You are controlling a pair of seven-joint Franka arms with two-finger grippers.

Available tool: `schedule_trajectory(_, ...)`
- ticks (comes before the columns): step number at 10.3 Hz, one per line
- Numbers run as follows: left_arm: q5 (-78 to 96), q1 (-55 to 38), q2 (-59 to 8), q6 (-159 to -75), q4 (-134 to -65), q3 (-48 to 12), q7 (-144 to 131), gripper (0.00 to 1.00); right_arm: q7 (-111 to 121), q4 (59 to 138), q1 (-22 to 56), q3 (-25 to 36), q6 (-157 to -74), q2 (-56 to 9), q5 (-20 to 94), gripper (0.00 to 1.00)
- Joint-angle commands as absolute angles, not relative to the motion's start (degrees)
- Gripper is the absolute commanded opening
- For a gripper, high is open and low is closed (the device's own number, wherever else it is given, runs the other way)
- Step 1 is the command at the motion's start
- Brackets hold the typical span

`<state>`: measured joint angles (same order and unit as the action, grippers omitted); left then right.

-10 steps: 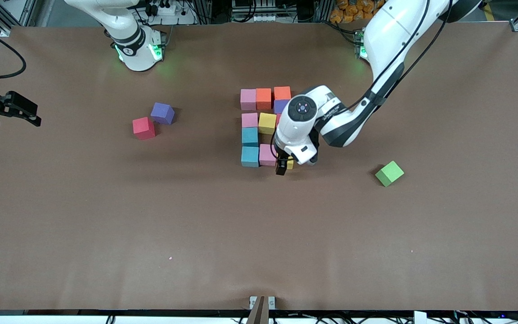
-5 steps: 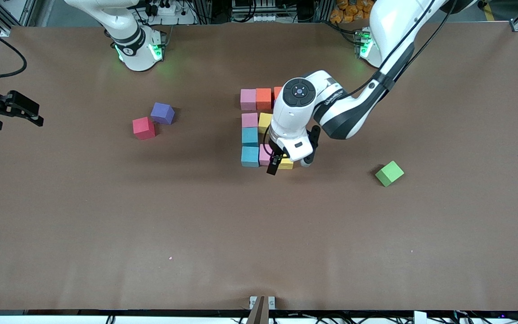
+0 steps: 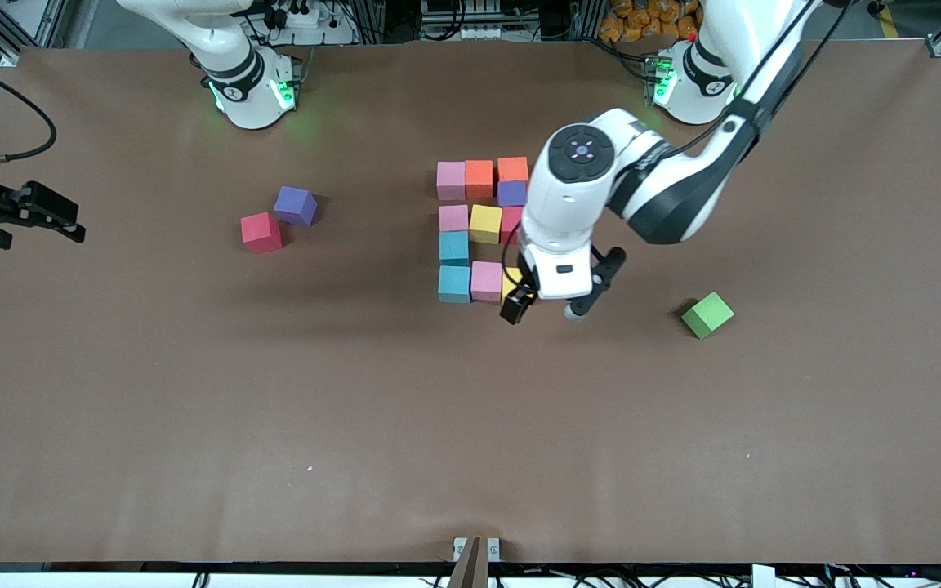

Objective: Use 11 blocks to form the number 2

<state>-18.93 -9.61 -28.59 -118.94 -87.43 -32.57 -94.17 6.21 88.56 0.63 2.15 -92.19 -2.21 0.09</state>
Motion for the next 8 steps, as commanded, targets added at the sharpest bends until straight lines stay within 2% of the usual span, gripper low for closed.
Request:
schedule_trajectory(1, -18.11, -7.13, -24.71, -114.37, -88.24, -32.78, -83.19, 1.00, 5.45, 87.36, -0.35, 1.58, -92.02, -2.46, -1.05, 1.00)
schedule_trajectory(8, -14.51, 2.97, -16.80, -102.85, -88.33, -33.05, -46.46, 1.00, 5.36, 87.19, -0.53, 1.58, -92.72, -2.46, -1.14, 1.00)
